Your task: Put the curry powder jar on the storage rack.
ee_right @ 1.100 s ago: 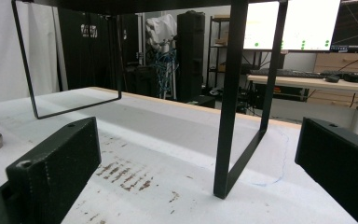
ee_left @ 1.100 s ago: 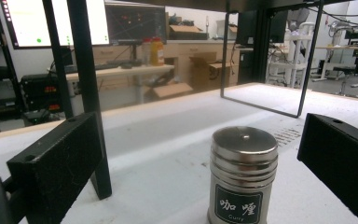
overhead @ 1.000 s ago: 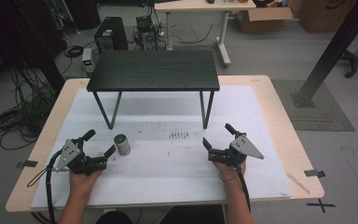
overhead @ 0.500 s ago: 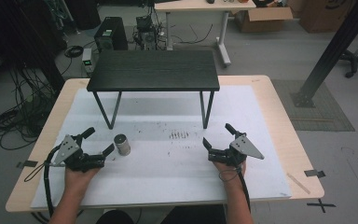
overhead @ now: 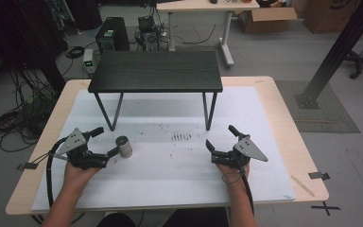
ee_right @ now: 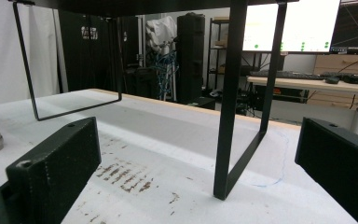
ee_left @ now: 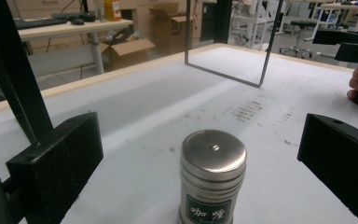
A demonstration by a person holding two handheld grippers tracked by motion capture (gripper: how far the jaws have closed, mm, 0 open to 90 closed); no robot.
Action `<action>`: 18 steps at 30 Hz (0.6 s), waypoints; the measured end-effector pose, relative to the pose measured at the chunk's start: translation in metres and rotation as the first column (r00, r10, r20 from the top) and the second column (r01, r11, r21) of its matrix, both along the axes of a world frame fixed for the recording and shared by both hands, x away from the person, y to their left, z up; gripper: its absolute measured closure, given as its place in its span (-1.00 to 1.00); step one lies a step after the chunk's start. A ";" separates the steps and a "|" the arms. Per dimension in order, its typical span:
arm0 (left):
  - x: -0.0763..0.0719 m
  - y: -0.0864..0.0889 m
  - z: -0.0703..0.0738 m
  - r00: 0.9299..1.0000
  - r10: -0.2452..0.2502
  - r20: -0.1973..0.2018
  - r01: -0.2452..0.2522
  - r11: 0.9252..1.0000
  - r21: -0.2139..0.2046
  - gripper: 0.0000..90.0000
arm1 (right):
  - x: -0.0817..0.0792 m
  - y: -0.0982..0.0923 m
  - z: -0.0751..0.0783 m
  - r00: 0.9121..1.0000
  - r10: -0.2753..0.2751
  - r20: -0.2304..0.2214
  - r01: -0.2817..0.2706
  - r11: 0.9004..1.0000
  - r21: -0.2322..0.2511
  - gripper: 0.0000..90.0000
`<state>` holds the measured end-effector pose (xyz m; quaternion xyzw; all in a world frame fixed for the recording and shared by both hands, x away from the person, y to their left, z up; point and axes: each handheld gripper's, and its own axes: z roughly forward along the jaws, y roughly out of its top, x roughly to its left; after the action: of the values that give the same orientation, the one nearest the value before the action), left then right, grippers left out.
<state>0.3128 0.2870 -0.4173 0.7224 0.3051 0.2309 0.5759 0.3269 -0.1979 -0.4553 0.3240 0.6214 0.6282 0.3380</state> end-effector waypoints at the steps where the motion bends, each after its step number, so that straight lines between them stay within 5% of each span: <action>1: 0.001 -0.001 0.001 1.000 -0.003 -0.005 0.003 1.000 0.000 -0.99 | 0.000 0.000 0.000 1.000 0.000 0.000 0.000 1.000 0.000 -1.00; 18: 0.013 -0.010 0.006 0.991 -0.057 -0.119 0.064 0.997 0.053 -0.98 | 0.000 0.000 0.000 1.000 0.000 0.001 0.000 1.000 0.003 -1.00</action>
<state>0.3262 0.2771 -0.4108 0.7596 0.3096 0.1792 0.5431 0.3268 -0.1983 -0.4554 0.3241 0.6205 0.6292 0.3377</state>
